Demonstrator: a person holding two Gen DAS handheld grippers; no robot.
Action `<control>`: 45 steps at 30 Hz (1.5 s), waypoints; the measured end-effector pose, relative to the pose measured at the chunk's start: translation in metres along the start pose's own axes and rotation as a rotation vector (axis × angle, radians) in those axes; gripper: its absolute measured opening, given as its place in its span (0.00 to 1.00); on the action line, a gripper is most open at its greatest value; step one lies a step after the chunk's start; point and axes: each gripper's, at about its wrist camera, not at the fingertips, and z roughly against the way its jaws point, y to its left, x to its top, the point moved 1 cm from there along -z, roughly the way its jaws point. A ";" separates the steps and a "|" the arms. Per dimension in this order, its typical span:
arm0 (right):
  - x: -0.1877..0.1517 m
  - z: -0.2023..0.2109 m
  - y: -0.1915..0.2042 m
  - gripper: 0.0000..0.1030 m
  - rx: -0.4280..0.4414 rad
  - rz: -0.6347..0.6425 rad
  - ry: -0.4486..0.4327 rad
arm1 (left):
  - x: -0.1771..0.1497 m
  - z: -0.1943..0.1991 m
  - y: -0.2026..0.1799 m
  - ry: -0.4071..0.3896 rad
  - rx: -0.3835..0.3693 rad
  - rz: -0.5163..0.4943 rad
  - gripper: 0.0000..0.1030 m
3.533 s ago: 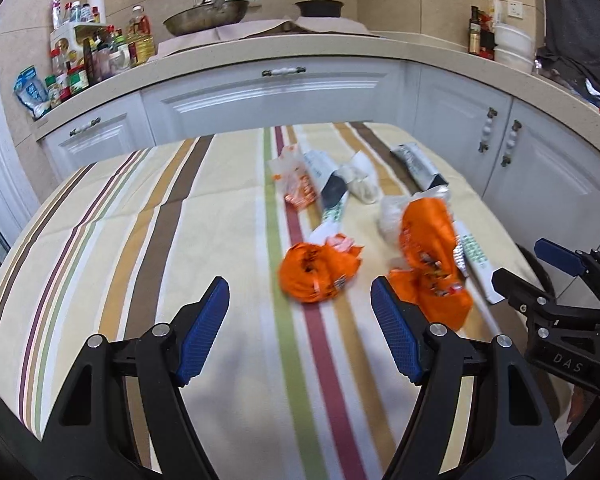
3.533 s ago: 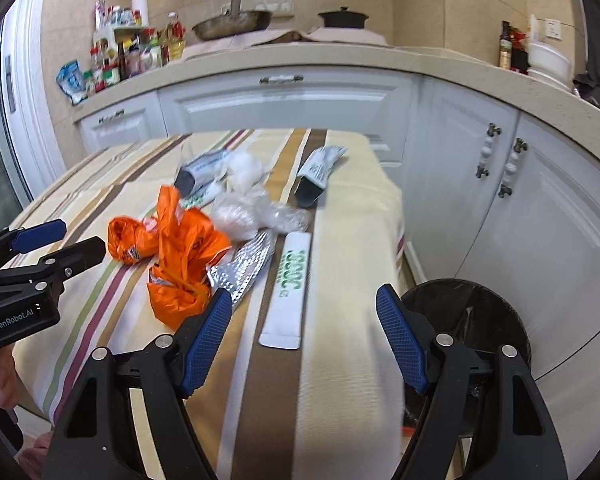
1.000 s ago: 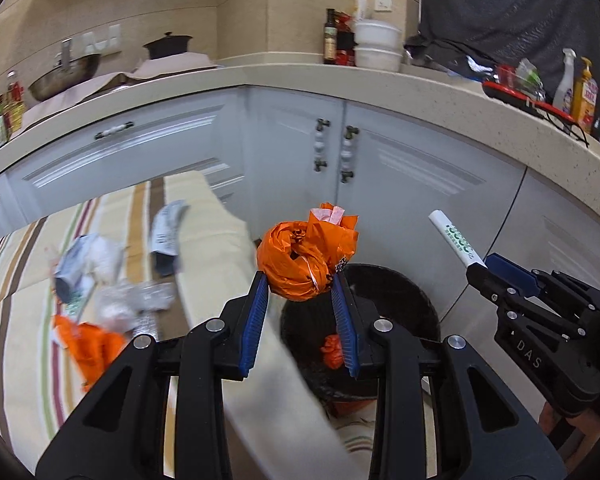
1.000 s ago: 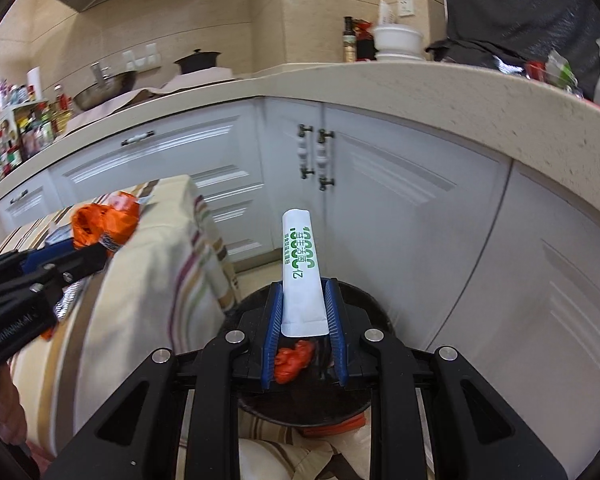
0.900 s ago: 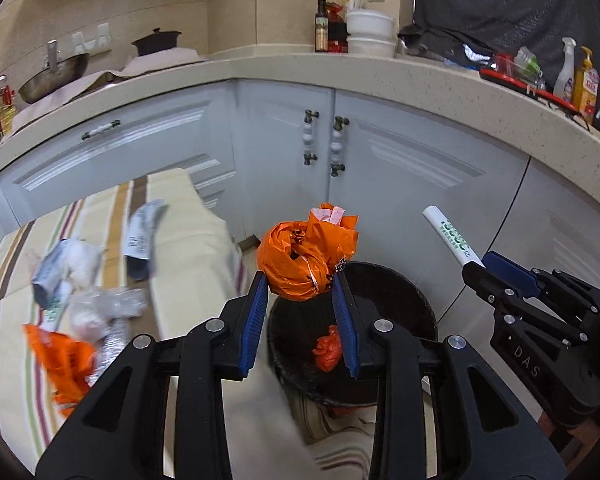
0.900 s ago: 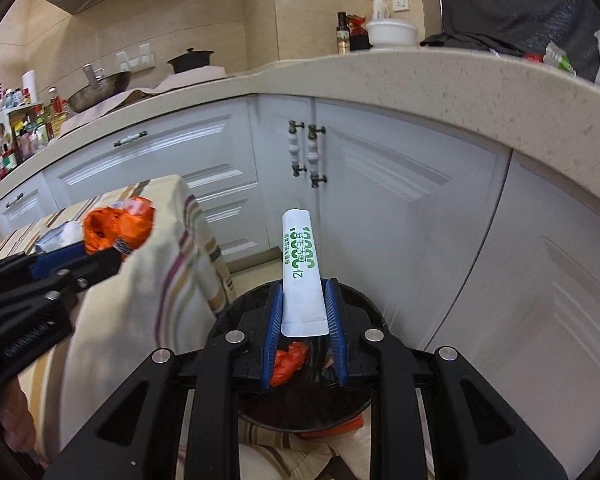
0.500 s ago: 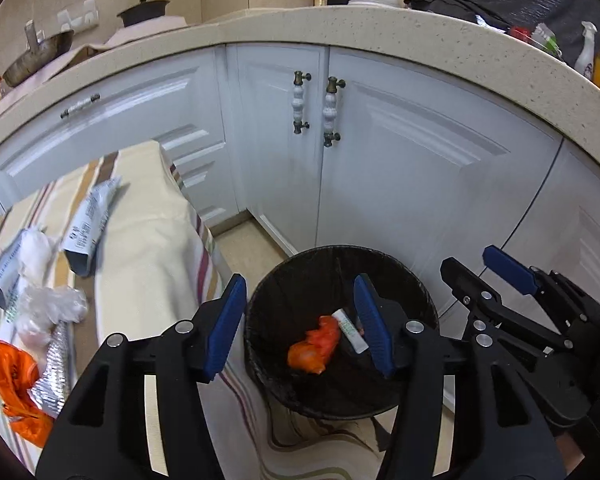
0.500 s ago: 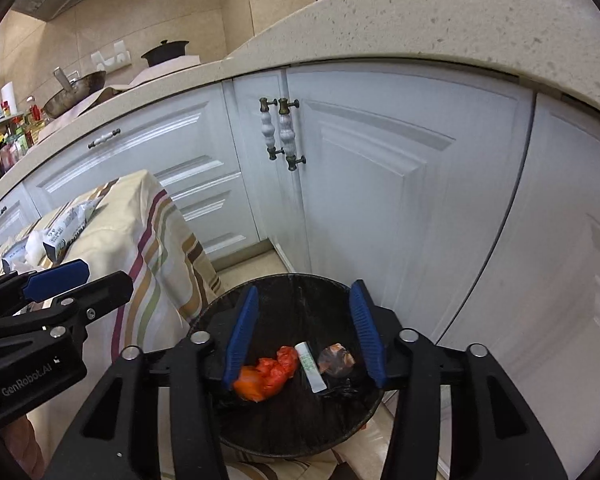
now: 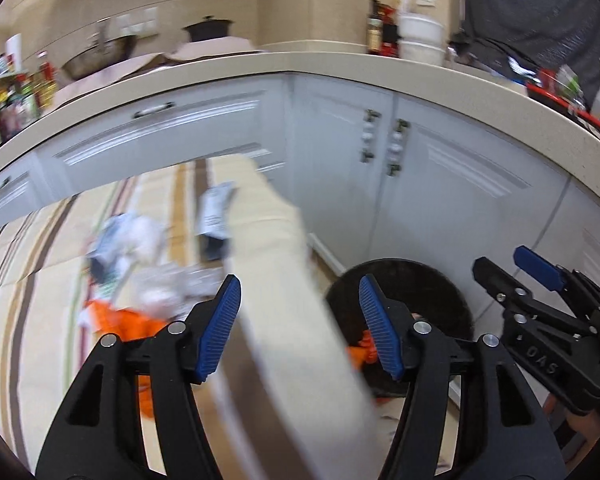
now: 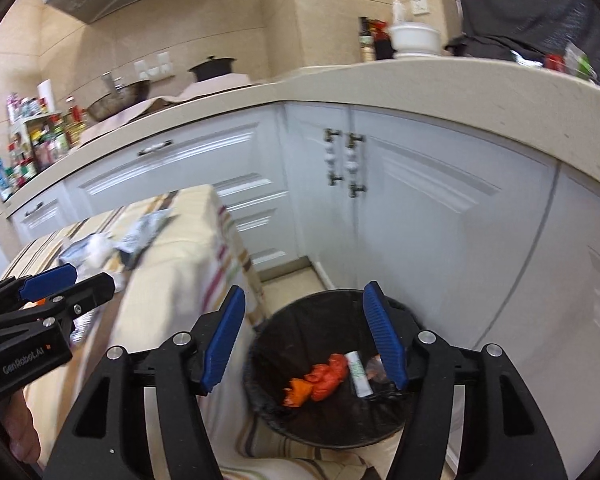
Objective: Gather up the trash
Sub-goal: 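Carry the orange bag and white tube over the bin and release both, then grasp the large orange printed bag with the left gripper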
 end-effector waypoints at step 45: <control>-0.017 0.001 0.107 0.62 0.154 0.154 0.064 | -0.070 0.020 0.126 0.121 0.180 0.181 0.65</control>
